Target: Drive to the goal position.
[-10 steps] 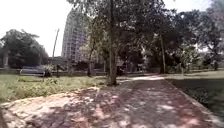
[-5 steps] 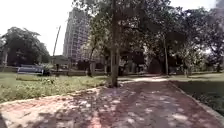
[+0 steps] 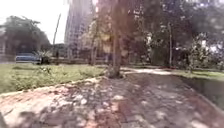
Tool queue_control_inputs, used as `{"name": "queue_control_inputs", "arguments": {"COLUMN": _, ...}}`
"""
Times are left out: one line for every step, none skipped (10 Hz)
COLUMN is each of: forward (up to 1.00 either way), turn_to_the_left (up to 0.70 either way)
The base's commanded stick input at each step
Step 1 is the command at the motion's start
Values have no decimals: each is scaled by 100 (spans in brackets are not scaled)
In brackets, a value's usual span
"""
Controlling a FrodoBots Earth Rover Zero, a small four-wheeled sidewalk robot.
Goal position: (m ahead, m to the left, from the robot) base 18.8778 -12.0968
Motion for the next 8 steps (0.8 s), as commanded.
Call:
{"name": "queue_control_inputs", "arguments": {"forward": 70, "turn_to_the_left": -35}}
{"name": "queue_control_inputs", "arguments": {"forward": 70, "turn_to_the_left": -35}}
{"name": "queue_control_inputs", "arguments": {"forward": 70, "turn_to_the_left": -35}}
{"name": "queue_control_inputs", "arguments": {"forward": 70, "turn_to_the_left": -35}}
{"name": "queue_control_inputs", "arguments": {"forward": 70, "turn_to_the_left": -13}}
{"name": "queue_control_inputs", "arguments": {"forward": 70, "turn_to_the_left": 0}}
{"name": "queue_control_inputs", "arguments": {"forward": 70, "turn_to_the_left": 0}}
{"name": "queue_control_inputs", "arguments": {"forward": 70, "turn_to_the_left": 0}}
